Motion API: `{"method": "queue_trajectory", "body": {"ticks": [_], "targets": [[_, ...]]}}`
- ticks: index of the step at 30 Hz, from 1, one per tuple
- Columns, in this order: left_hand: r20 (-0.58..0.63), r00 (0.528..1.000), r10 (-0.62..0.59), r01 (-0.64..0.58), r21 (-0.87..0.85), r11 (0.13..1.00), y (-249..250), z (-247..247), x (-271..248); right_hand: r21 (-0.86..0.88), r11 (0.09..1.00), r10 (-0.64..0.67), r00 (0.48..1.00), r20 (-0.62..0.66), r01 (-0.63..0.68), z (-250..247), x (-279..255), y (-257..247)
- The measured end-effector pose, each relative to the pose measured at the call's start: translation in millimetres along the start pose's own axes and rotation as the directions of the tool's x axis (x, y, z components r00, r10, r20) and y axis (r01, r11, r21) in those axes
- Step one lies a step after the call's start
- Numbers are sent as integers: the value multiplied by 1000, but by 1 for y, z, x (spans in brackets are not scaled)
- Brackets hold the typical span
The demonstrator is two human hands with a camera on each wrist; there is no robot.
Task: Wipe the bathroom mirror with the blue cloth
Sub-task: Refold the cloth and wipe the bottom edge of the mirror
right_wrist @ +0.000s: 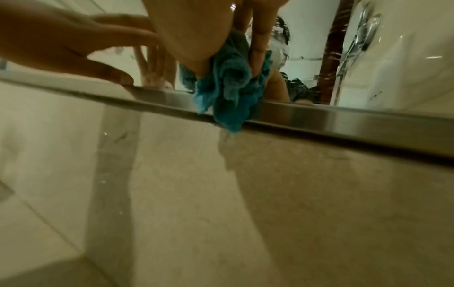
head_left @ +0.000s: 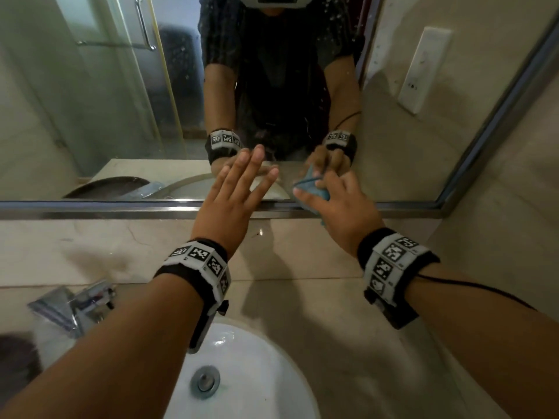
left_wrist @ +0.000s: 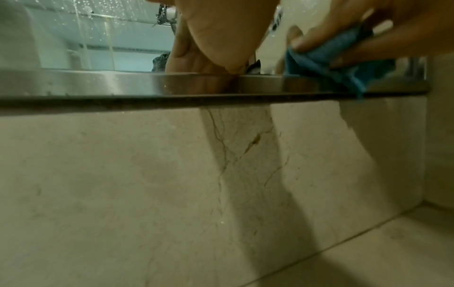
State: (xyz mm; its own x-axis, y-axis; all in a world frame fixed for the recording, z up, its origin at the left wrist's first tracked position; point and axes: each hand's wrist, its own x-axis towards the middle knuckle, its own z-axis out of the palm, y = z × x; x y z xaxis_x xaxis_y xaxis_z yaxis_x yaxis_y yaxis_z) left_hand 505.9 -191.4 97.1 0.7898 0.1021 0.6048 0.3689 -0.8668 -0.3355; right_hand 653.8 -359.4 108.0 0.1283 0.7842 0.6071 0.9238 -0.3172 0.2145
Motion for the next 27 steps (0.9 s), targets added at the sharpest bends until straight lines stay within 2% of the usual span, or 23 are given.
{"method": "queue_trajectory", "body": {"ticks": [3, 5, 7, 9, 10, 12, 14, 16, 18, 20, 22, 24, 26, 27], "targets": [[83, 996, -18, 15, 31, 999, 4, -4, -3, 31, 999, -32, 998, 49, 30, -10, 0, 9], [72, 997, -32, 26, 83, 996, 4, -11, 0, 83, 994, 72, 996, -53, -67, -24, 15, 7], [-15, 999, -34, 35, 106, 994, 5, -20, 14, 171, 965, 231, 949, -213, -196, -32, 31, 6], [-70, 998, -5, 12, 98, 995, 10, -27, 36, 174, 959, 266, 923, -277, -224, -32, 36, 3], [-84, 996, 2, 5, 88, 996, 14, -29, 46, 136, 972, 222, 940, -260, -192, -25, 29, 2], [-111, 993, -28, 37, 79, 996, 22, -28, 59, 56, 993, 108, 984, -139, -101, -6, 4, 7], [-108, 991, -79, 85, 56, 995, 28, -23, 61, 36, 998, 57, 998, -35, -55, 1, -22, 19], [-112, 989, -93, 98, 37, 994, 29, -19, 61, 69, 995, 77, 995, -67, -72, -8, -26, 34], [-121, 988, -93, 98, 36, 995, 29, -19, 60, 195, 964, 207, 972, -112, -182, -27, -12, 40], [-110, 989, -94, 99, 40, 994, 30, -18, 60, 269, 917, 350, 916, -196, -293, -41, 12, 40], [-70, 993, -94, 97, 54, 994, 29, -18, 60, 272, 909, 390, 876, -284, -317, -46, 32, 30], [-46, 995, -92, 95, 70, 993, 29, -17, 60, 193, 945, 312, 905, -290, -264, -37, 33, 18], [-49, 994, -99, 102, 75, 992, 29, -18, 61, 48, 991, 135, 975, -177, -128, -15, 12, 17], [-44, 994, -103, 106, 78, 991, 30, -19, 61, 30, 997, 78, 993, -90, -76, -7, -4, 22]]}}
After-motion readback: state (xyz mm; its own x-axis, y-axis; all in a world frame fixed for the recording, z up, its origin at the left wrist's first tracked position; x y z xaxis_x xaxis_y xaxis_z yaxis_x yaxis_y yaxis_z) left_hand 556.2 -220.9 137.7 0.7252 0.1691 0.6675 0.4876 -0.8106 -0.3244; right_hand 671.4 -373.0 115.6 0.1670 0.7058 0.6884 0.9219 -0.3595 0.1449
